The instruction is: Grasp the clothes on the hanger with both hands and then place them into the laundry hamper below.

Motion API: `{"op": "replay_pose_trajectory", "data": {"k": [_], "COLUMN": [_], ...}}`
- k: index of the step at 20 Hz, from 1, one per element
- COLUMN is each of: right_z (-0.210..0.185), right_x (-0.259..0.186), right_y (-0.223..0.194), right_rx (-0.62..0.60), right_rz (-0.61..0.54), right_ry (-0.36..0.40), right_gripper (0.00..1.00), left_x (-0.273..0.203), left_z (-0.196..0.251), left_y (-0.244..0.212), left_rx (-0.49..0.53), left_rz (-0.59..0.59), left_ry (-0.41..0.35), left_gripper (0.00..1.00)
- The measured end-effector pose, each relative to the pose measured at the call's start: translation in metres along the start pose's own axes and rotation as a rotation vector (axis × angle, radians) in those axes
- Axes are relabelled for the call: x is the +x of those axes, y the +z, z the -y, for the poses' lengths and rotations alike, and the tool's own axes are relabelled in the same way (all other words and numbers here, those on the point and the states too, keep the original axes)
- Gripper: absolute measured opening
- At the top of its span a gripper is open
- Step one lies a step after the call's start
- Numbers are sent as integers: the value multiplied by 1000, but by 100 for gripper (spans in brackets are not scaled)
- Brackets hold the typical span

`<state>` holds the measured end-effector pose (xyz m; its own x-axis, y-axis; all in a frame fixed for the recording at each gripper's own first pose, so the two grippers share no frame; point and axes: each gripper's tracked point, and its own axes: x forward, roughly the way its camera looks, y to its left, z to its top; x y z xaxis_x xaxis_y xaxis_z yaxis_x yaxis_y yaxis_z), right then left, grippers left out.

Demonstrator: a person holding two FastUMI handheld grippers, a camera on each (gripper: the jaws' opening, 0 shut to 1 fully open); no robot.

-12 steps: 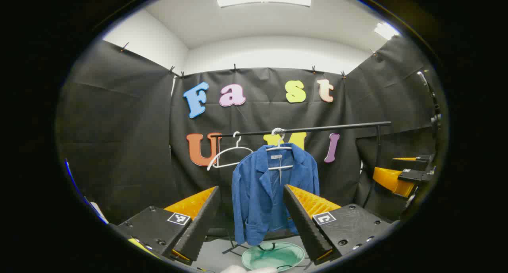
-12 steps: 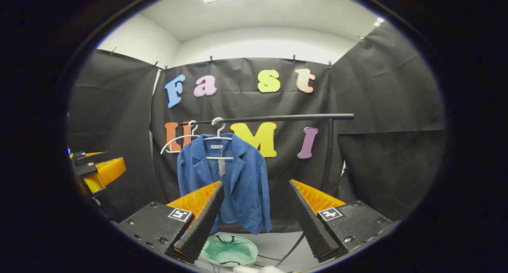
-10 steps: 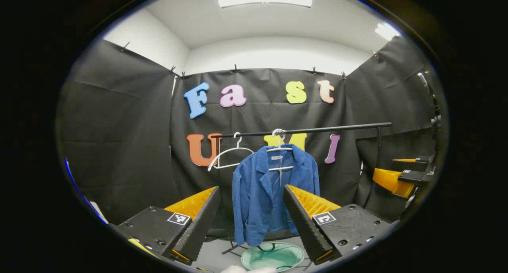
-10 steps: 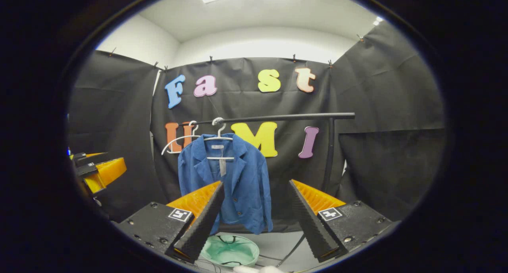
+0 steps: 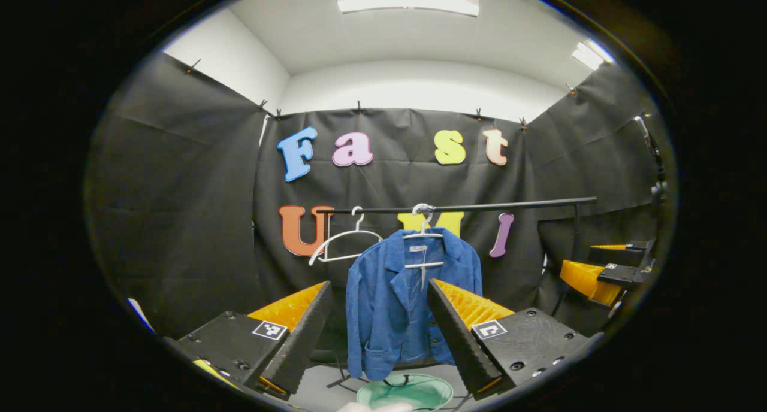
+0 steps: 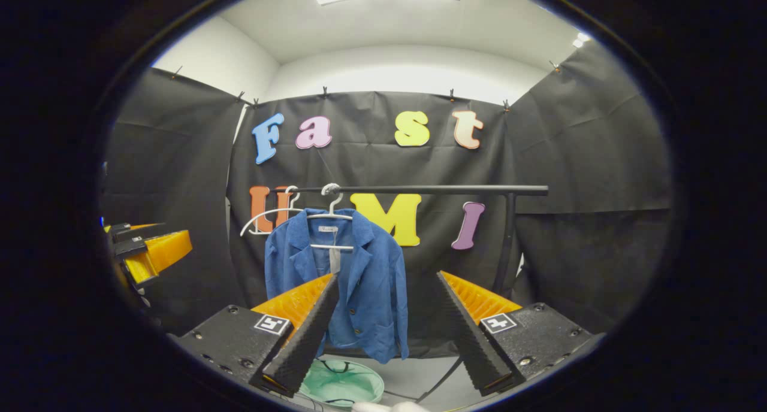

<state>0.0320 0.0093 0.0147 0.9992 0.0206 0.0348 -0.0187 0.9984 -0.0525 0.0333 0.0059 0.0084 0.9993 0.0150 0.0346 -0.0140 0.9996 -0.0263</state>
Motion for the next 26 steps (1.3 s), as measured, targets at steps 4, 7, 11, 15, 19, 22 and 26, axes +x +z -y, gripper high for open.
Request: {"op": "replay_pose_trajectory", "data": {"k": [4, 7, 11, 15, 19, 22, 26], "right_z": [-8, -10, -11, -16, -15, -18, -27], "right_x": [39, 74, 130, 191, 249, 290, 326], "right_y": [-7, -11, -27, -51, -80, -94, -108], "right_rx": [-6, -1, -14, 4, 8, -2, 25], "right_rz": [-7, 2, -9, -53, -94, -111, -153], "right_ry": [48, 83, 120, 181, 208, 222, 261], "right_gripper": [100, 100, 100, 99, 100, 99, 99], "left_x": [34, 67, 119, 174, 226, 258, 288], "left_z": [10, 20, 34, 49, 48, 47, 49], "left_y": [-1, -11, -36, -73, -106, -126, -144], "left_rx": [13, -24, -27, -13, -1, 9, 12], "left_rz": [31, 39, 23, 15, -7, -35, -68], "left_ry": [5, -13, -12, -6, 32, 55, 77], "left_gripper": [100, 100, 100, 100, 100, 100, 100]}}
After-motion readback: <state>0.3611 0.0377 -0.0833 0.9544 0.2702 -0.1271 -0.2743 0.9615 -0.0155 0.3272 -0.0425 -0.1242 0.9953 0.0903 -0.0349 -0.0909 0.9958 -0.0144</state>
